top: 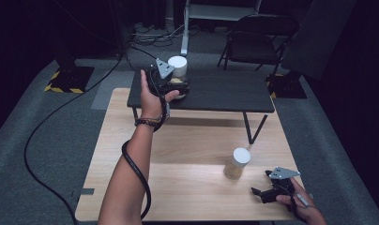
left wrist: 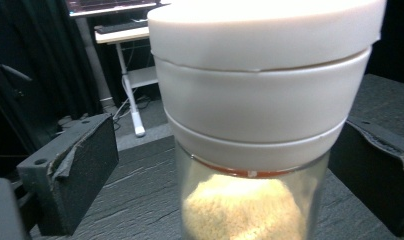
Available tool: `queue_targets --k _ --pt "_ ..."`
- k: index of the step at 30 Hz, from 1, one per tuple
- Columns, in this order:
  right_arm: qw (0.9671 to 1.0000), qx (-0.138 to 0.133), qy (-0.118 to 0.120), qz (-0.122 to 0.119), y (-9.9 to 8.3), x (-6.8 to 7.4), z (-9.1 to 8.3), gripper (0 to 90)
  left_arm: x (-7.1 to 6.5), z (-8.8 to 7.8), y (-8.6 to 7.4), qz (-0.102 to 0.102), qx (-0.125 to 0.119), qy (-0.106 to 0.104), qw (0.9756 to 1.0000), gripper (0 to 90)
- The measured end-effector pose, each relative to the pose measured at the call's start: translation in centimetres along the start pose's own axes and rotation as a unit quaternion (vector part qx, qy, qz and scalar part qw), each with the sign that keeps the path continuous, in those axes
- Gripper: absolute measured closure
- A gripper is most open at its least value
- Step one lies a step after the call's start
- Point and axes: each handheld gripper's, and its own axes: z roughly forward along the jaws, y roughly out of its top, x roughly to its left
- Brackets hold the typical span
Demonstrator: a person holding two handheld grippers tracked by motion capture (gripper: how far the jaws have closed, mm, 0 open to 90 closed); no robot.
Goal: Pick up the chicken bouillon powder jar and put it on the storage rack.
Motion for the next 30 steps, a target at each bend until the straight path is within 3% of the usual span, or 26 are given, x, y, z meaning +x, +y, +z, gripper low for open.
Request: queue_targets --k 4,6,8,20,23,27,30 --pt "1.0 0.0 0.0 0.0 0.0 0.0 0.0 0.0 0.0 -0.4 -0.2 -0.002 -0.008 -0.001 1.0 1.4" --pt "1.0 0.0 0.0 0.0 0.0 0.0 0.0 0.0 -0.5 -0.7 -0.2 0.003 -0.014 0.012 0.9998 2.2" --pt "1.0 0.0 0.0 0.0 0.0 0.0 0.0 0.0 -0.5 -0.9 -0.2 0.002 -0.015 0.007 0.9999 2.1" --pt "1.0 0.0 0.0 -0.001 0.0 0.0 0.0 0.0 -1.5 -2.9 -0.4 0.054 -0.004 0.016 0.9984 0.8" --pt "1.0 0.0 0.0 0.0 0.0 0.0 0.0 0.0 -1.7 -3.4 -0.7 0.068 -0.001 0.02 0.9975 0.7" --pt "1.0 0.0 0.0 0.0 0.0 0.0 0.0 0.0 -2.2 -4.0 -1.0 0.103 0.007 0.027 0.9943 0.7" --pt "1.0 0.0 0.0 0.0 0.0 0.0 0.0 0.0 -2.2 -4.4 -1.3 0.11 0.006 0.023 0.9937 0.7"
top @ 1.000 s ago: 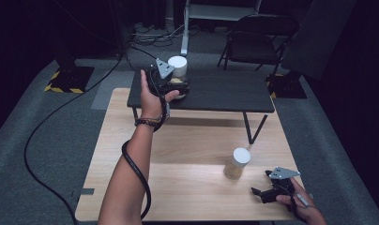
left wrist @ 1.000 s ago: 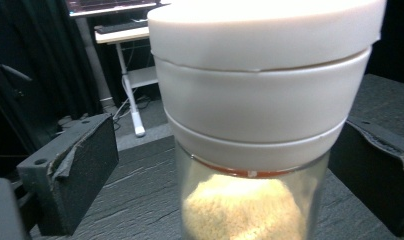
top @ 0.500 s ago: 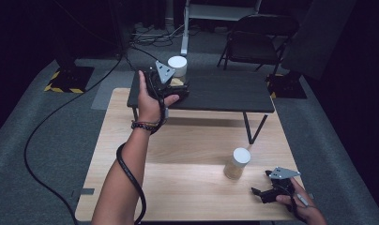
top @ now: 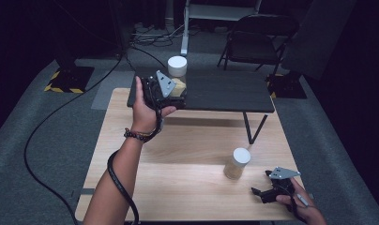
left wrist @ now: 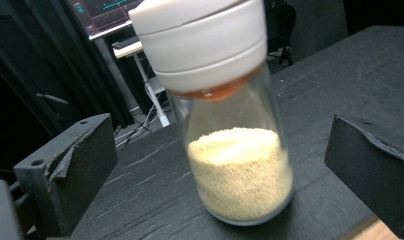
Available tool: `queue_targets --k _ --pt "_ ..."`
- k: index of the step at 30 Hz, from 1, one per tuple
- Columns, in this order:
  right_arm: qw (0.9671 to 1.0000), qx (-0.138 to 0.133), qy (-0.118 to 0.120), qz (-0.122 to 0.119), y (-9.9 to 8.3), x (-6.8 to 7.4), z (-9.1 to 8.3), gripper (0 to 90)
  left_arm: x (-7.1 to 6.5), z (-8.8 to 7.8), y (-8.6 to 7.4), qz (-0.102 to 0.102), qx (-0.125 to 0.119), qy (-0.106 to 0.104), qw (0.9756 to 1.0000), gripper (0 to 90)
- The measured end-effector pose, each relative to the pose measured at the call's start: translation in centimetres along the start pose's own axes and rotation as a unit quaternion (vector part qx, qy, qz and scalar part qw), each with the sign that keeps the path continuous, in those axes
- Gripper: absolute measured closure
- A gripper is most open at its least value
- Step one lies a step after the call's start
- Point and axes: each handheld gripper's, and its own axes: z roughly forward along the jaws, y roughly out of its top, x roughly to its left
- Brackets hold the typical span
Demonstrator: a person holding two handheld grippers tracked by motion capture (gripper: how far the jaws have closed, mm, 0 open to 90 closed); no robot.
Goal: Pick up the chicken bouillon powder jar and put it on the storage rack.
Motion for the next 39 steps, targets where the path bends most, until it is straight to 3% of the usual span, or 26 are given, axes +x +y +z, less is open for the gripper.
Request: queue_targets --k 21,31,39 --pt "1.0 0.0 0.0 0.0 0.0 0.0 0.0 0.0 -1.9 -3.6 -3.3 0.064 -0.01 -0.022 0.9977 0.7" --pt "1.0 0.0 0.0 0.0 0.0 0.0 0.0 0.0 -2.7 -4.3 -5.5 0.079 0.005 -0.028 0.9965 0.7" --pt "1.0 0.0 0.0 0.0 0.0 0.0 0.0 0.0 -3.5 -4.5 -8.1 0.072 0.025 -0.04 0.9963 0.7"
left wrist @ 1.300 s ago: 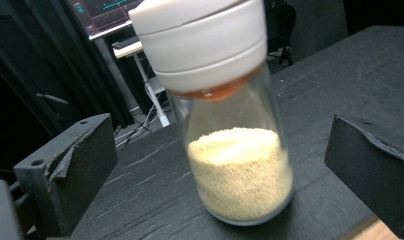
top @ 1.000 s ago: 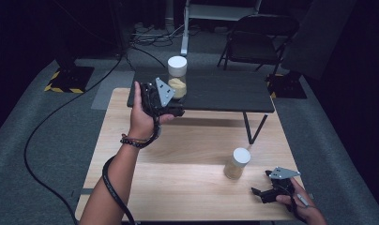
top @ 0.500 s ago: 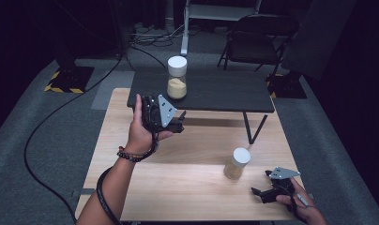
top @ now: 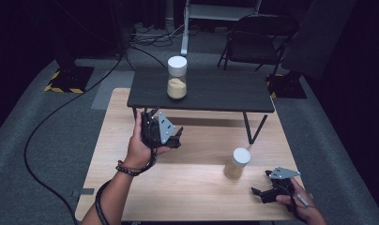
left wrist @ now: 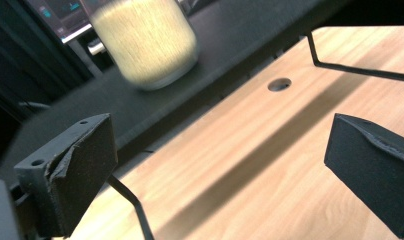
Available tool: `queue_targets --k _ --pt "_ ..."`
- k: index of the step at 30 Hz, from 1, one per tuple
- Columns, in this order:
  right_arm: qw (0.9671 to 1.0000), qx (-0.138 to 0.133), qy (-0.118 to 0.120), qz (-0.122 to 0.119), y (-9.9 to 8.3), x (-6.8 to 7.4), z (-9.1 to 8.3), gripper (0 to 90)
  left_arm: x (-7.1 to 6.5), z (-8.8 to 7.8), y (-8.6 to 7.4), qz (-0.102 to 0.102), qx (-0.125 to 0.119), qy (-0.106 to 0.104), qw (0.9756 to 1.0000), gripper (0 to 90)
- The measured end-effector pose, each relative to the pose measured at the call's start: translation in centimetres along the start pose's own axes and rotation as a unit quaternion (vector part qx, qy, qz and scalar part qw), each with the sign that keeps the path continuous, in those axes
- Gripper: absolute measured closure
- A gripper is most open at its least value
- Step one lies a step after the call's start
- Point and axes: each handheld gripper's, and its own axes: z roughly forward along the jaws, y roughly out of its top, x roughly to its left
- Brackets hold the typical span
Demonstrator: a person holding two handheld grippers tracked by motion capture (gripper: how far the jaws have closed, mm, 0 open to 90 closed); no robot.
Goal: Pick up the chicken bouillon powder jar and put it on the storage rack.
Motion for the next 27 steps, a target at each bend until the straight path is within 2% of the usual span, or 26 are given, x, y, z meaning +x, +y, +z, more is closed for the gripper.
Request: queue_targets --k 6,14,17,23,27 --pt "1.0 0.0 0.0 0.0 0.0 0.0 0.0 0.0 -0.9 0.3 -2.0 -0.009 0.021 -0.01 0.9997 0.9" --pt "1.0 0.0 0.0 0.0 0.0 0.0 0.0 0.0 -1.7 0.6 -3.8 -0.011 0.052 -0.02 0.9984 1.5" --pt "1.0 0.0 0.0 0.0 0.0 0.0 0.0 0.0 -1.7 0.7 -4.4 -0.012 0.064 -0.026 0.9975 1.5" --pt "1.0 0.0 0.0 0.0 0.0 0.0 0.0 0.0 -1.7 0.8 -5.4 -0.036 0.085 -0.031 0.9953 1.9" --pt "1.0 0.0 0.0 0.0 0.0 0.0 0.0 0.0 -1.8 0.8 -6.0 -0.039 0.101 -0.034 0.9935 1.9"
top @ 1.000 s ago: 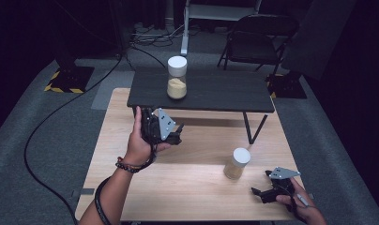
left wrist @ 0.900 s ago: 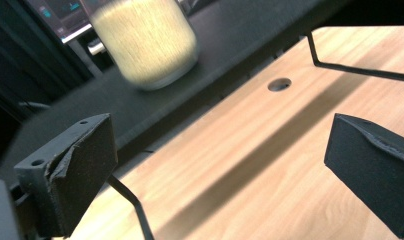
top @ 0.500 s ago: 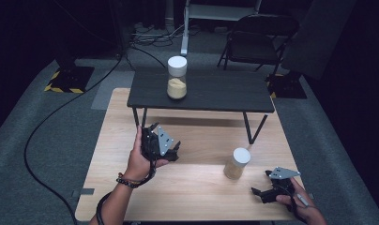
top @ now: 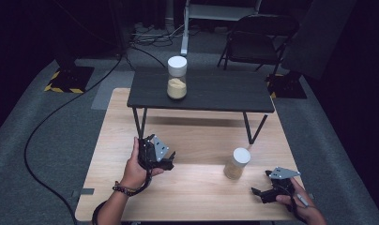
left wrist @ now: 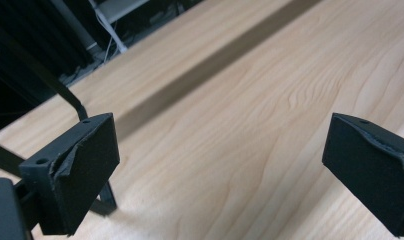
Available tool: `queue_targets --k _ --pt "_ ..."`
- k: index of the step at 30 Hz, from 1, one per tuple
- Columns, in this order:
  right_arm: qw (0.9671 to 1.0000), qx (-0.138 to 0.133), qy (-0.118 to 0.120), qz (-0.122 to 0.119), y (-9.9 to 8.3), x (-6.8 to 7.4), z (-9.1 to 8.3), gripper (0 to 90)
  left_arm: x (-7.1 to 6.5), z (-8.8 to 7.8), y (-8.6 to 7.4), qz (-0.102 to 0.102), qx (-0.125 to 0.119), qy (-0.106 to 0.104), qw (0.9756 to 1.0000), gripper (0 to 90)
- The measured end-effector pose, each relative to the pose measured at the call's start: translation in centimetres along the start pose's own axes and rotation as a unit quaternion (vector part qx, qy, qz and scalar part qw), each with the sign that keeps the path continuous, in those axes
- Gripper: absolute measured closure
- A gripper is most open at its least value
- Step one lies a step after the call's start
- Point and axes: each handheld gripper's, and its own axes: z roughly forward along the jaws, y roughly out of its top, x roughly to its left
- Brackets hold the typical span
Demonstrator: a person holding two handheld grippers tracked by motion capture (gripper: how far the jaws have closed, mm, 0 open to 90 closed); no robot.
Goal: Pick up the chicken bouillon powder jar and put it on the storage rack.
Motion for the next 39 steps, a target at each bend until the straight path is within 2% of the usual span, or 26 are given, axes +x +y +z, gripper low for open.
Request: queue_targets --k 8,18,20,25,29,31,33,39 --pt "1.0 0.0 0.0 0.0 0.0 0.0 0.0 0.0 0.4 0.0 -1.1 -0.002 0.039 -0.013 0.9991 2.4" --pt "1.0 0.0 0.0 0.0 0.0 0.0 0.0 0.0 1.8 -0.2 -2.7 -0.029 0.084 -0.029 0.9956 2.8" --pt "1.0 0.0 0.0 0.0 0.0 0.0 0.0 0.0 2.2 -0.3 -3.1 -0.041 0.093 -0.036 0.9942 3.1" --pt "1.0 0.0 -0.001 0.001 0.0 0.0 0.0 0.0 2.8 -0.4 -3.7 -0.05 0.113 -0.042 0.9915 3.1" --pt "1.0 0.0 -0.003 0.004 -0.1 0.0 -0.1 0.0 4.0 -0.5 -4.4 -0.083 0.117 -0.059 0.9879 3.0" --pt "1.0 0.0 -0.006 0.005 -0.1 0.1 -0.1 0.0 4.8 -0.4 -4.9 -0.104 0.117 -0.075 0.9848 2.9" --pt "1.0 0.0 -0.007 0.007 -0.2 0.1 -0.2 0.0 5.7 -0.2 -4.9 -0.125 0.127 -0.093 0.9796 2.3" --pt "0.9999 0.0 -0.007 0.007 -0.2 0.0 -0.2 0.0 6.0 -0.2 -5.0 -0.123 0.129 -0.095 0.9793 0.7"
